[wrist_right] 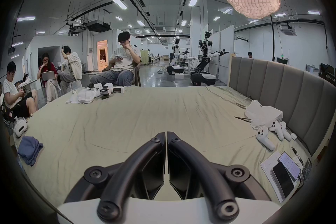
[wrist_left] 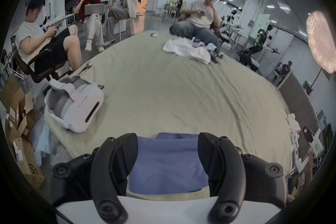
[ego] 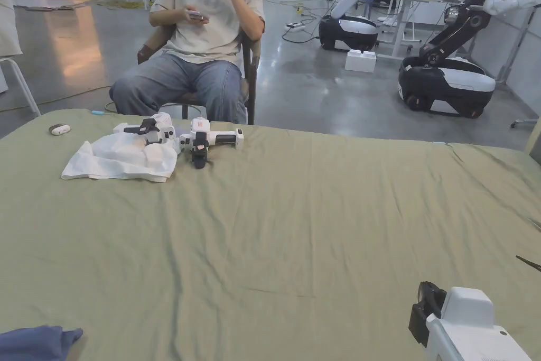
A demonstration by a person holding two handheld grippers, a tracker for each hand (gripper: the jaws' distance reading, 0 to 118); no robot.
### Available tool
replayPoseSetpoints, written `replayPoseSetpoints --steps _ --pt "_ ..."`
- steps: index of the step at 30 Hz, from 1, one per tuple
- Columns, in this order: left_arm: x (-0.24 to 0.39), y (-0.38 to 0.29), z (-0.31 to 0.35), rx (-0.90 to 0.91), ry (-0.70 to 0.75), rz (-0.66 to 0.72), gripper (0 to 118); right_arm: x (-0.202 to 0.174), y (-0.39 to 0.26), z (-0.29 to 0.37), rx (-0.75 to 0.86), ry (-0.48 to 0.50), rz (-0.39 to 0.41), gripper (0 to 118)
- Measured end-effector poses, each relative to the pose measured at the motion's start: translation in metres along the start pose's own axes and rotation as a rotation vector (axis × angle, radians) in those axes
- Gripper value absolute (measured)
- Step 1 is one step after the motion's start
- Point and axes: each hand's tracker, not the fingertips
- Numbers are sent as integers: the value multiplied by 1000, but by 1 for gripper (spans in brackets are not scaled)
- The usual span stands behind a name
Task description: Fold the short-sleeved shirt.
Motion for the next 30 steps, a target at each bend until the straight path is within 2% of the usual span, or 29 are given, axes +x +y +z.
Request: replayPoseSetpoints --steps 2,6,11,18,22,25,30 --pt "23 -10 -1 71 -23 -68 72 -1 0 -1 2 3 -4 0" --pt "80 -42 -20 104 -113 -96 70 -3 -1 -2 3 11 -15 0" --pt "160 -80 -53 137 -150 -142 67 -6 -3 -4 3 14 -23 0" --pt "262 -91 -75 362 -117 -276 45 -9 11 -5 47 -4 -31 0" --pt "305 -88 -70 491 -91 -357 23 -11 24 -3 92 -17 -21 0" --pt "325 -88 -65 547 -85 -343 3 -12 31 -1 122 -20 -16 0" --pt "331 -87 -61 581 -82 -295 0 -14 35 2 155 -30 -17 0"
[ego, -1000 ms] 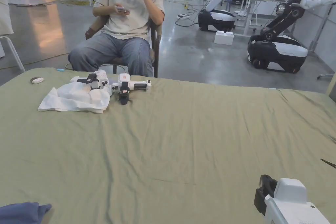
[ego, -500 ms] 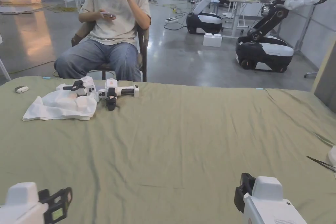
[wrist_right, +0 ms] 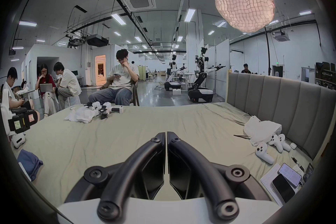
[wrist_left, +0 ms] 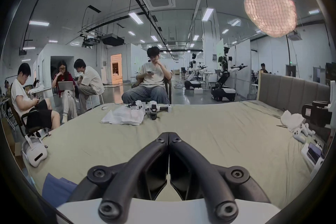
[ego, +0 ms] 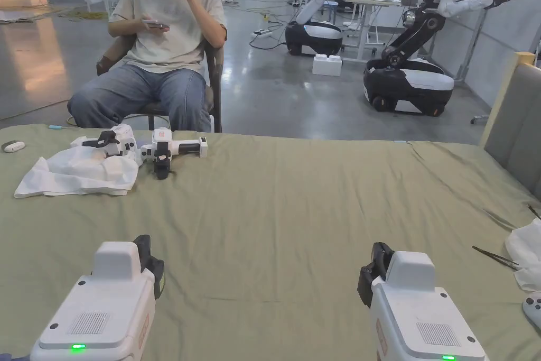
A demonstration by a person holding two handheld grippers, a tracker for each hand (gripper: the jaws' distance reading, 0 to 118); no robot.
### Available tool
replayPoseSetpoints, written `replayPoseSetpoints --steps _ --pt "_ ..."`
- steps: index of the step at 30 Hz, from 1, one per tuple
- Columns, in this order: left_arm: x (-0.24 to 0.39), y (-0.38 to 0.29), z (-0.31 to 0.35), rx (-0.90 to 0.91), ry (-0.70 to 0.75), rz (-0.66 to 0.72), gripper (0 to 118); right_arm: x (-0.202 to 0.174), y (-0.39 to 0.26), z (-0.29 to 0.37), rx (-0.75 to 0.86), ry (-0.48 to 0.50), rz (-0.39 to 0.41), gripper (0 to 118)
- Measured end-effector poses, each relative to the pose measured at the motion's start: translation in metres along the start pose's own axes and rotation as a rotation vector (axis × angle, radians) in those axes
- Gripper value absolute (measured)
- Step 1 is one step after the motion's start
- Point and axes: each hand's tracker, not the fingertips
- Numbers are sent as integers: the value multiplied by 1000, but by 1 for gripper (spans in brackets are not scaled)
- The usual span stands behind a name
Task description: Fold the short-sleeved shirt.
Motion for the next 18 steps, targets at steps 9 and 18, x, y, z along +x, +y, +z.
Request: replayPoseSetpoints --steps 9,18 --pt "3 5 11 14 -12 0 0 -3 -7 4 2 0 -12 0" --pt "4 3 15 13 -10 -43 0 -2 -9 5 -3 5 -17 0"
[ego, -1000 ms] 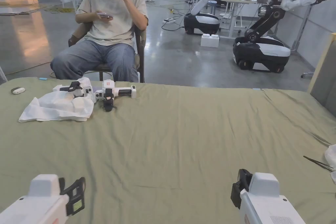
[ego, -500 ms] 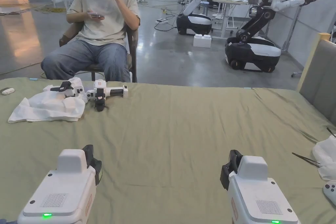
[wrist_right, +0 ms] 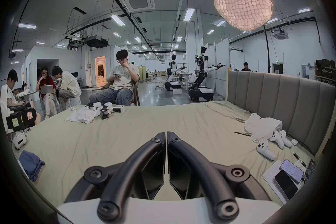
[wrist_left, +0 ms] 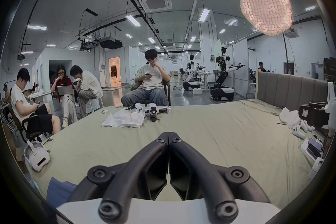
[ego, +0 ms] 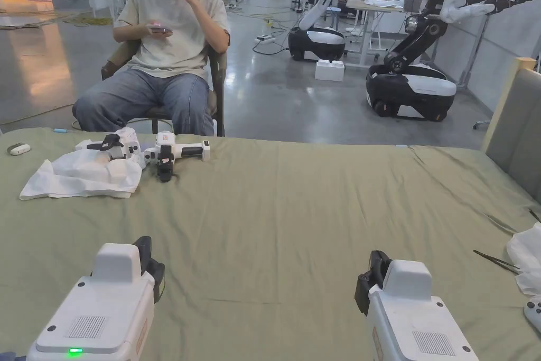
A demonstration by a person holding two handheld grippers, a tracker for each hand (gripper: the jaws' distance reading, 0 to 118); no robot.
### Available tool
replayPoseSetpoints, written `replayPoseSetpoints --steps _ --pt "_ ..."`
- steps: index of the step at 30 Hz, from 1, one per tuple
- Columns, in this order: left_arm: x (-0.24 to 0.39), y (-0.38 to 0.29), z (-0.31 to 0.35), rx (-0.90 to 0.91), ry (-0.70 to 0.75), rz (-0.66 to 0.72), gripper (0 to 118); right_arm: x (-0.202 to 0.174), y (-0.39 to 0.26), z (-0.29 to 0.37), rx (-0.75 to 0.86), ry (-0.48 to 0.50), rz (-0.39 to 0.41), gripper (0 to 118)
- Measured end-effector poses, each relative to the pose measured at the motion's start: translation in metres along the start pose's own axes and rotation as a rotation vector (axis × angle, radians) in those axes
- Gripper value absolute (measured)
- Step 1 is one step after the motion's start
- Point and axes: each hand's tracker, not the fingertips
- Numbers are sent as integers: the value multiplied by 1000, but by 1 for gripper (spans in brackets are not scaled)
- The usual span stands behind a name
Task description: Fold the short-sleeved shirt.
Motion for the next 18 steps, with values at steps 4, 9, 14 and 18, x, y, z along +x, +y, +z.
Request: replayPoseSetpoints --steps 4,9,14,18 --pt "1 0 1 4 1 2 0 0 2 -1 0 4 -2 0" --pt "1 0 1 3 3 12 0 -2 3 -2 -2 8 0 0" --pt "0 -1 1 -4 5 20 0 -4 2 -3 -10 16 3 0" --pt "-2 0 0 -1 7 15 17 -5 2 -4 -10 17 8 3"
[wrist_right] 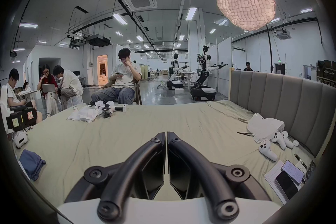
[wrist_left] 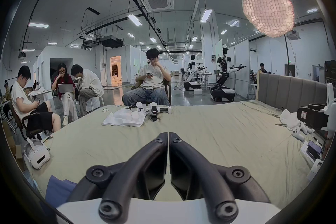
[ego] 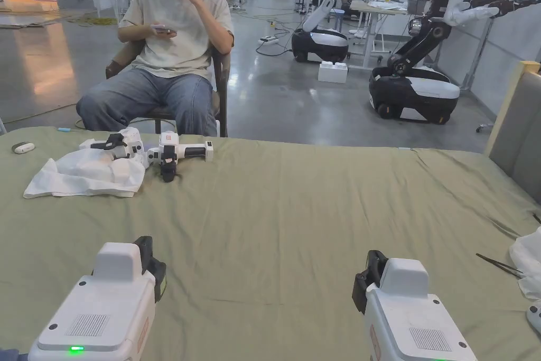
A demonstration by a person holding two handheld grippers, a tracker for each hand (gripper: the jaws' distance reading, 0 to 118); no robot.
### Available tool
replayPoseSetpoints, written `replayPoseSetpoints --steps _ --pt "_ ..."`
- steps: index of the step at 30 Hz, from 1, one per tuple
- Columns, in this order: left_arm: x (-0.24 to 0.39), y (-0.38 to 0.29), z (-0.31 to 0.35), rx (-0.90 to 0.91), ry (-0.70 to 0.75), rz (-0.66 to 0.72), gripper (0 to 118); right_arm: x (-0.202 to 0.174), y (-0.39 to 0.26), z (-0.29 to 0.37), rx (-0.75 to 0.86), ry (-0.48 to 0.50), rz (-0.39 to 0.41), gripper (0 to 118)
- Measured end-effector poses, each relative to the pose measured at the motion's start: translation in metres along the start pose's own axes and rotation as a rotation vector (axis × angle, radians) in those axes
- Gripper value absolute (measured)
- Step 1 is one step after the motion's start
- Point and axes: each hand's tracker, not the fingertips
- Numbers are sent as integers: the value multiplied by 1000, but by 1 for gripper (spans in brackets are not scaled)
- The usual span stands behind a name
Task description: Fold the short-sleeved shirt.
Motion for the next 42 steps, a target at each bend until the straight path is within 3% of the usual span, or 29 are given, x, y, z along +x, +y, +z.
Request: replayPoseSetpoints --steps 1,3,6,7,16,23,27,34,42 --pt "-1 0 0 0 4 -1 28 0 0 0 2 -1 0 9" --pt "-2 1 -1 2 7 4 33 0 1 -1 6 -10 5 13" --pt "-4 4 -1 13 14 13 70 1 1 -3 8 -27 11 70" --pt "-4 4 -1 25 24 10 80 1 1 -3 15 -36 14 84" --pt "-4 9 -2 31 25 -11 93 7 5 -6 15 -13 -24 92" --pt "-7 11 -2 31 -1 21 97 -3 11 -9 25 -76 42 98" --pt "-5 12 -2 43 17 3 99 -3 18 -10 18 -47 5 98" --pt "-8 14 -2 67 34 18 99 -2 26 -18 -32 -80 -50 98" --pt "-9 15 -2 108 12 10 99 11 29 -24 -103 -57 -171 98"
